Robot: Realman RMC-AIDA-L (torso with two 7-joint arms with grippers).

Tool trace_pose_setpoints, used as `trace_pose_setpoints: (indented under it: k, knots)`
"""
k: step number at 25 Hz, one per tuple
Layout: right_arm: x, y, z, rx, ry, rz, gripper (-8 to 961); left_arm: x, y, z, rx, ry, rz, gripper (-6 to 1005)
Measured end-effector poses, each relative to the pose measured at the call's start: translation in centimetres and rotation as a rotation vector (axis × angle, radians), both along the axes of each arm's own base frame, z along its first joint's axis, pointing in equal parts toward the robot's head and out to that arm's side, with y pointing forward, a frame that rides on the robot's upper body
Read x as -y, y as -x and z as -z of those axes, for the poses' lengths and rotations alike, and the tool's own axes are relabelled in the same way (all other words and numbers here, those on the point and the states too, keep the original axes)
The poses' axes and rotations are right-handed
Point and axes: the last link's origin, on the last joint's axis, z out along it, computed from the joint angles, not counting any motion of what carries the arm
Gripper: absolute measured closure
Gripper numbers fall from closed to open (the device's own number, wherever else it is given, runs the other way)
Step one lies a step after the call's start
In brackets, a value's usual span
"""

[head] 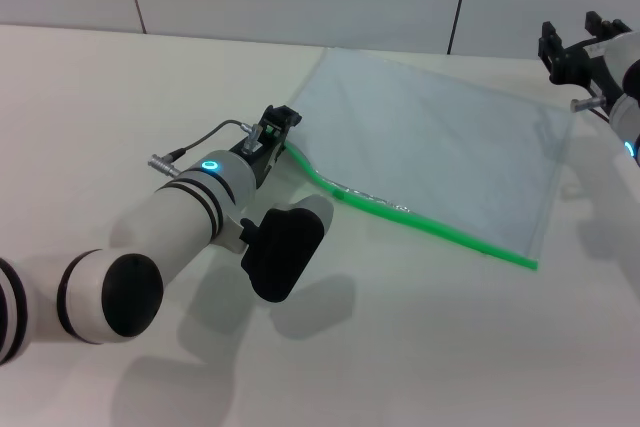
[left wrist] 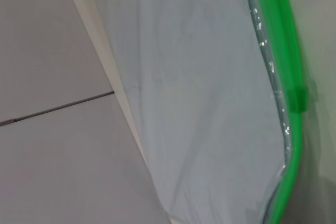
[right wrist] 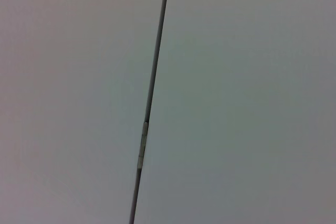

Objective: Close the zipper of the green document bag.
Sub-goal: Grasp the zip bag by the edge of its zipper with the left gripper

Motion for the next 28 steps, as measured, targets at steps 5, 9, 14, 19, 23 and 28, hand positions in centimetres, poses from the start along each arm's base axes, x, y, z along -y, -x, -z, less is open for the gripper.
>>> trace_pose_setpoints:
  k: [5,9,14,19,23,28]
  knots:
    - [0.01,-0.01,-0.01,0.000,0.000,0.000,408,-0.03,-0.03,-0.08,0.000,-0.006,0.003,592]
    - [0.04,-0.05,0.00,0.000,0.000,0.001,409,-0.05,-0.05,-0.08,-0.001,-0.007,0.005,696]
    - [0.11,0.07,0.17,-0.006,0.004,-0.001,408,-0.09,-0.07,-0.14,-0.003,-0.010,0.007,778]
    - [0.25,0.22,0.48,-0.001,0.017,-0.011,407,-0.16,0.17,-0.28,-0.028,-0.012,0.016,837]
    - [0.36,0.37,0.73,-0.003,0.026,-0.016,408,-0.09,0.21,-0.26,-0.048,-0.007,0.031,884]
    - [0.41,0.42,0.84,-0.003,0.030,-0.018,409,-0.05,0.24,-0.31,-0.039,-0.013,0.026,953]
